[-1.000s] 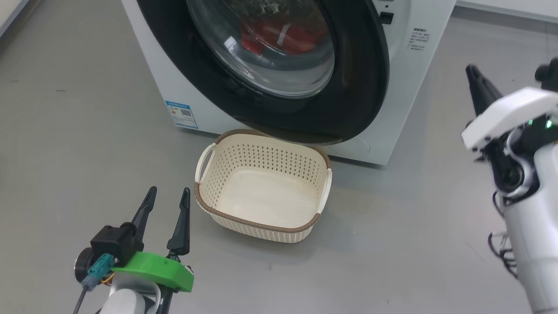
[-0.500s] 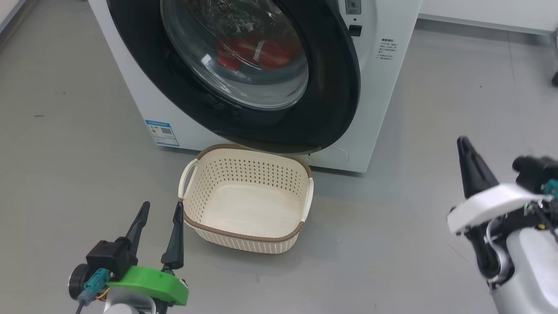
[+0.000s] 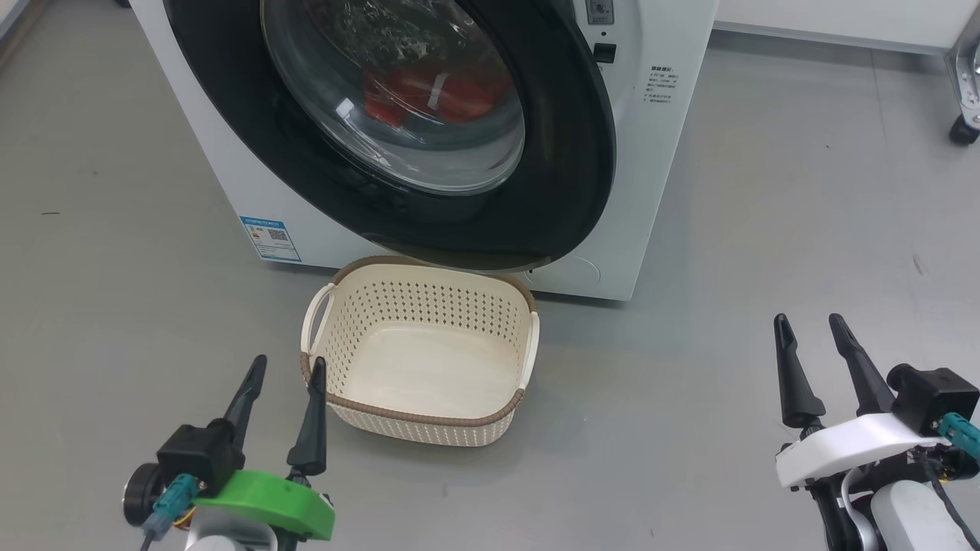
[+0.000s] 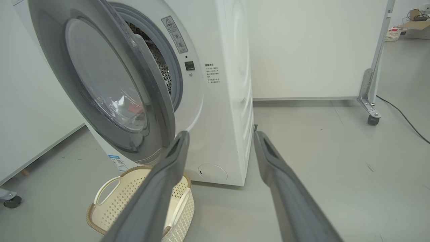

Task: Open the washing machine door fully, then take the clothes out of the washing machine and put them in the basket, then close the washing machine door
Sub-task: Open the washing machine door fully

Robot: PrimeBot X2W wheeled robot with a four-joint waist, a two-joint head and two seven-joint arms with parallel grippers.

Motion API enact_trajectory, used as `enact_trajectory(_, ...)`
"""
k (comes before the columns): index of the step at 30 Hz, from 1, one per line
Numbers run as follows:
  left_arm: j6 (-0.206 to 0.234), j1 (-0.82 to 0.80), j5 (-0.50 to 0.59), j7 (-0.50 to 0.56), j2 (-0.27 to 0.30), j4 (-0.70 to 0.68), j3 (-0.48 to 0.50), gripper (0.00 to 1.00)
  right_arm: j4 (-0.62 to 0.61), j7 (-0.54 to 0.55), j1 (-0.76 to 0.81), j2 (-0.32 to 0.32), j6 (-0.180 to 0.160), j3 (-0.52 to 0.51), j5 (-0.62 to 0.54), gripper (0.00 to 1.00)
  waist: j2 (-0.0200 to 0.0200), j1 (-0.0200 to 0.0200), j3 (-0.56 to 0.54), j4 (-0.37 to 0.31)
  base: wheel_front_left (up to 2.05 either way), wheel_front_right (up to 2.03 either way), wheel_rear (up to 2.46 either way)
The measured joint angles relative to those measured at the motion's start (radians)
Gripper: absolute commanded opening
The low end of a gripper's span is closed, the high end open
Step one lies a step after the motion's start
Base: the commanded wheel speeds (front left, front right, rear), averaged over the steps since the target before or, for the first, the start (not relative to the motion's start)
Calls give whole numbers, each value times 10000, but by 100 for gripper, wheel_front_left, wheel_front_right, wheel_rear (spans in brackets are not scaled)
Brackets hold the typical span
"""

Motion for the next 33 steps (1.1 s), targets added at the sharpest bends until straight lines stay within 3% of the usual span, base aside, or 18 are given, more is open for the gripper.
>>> enact_trajectory(13, 0, 0, 196, 0, 0, -33, -236, 100, -278, -148, 221, 232, -228, 67, -255, 100, 0, 0, 56, -56, 0, 0, 0)
enact_trajectory(33, -2, 131, 261, 0, 0, -27, -336, 100, -539, -224, 629, 422, -305, -61, -336, 100, 0, 0, -74, -11, 0, 0, 0)
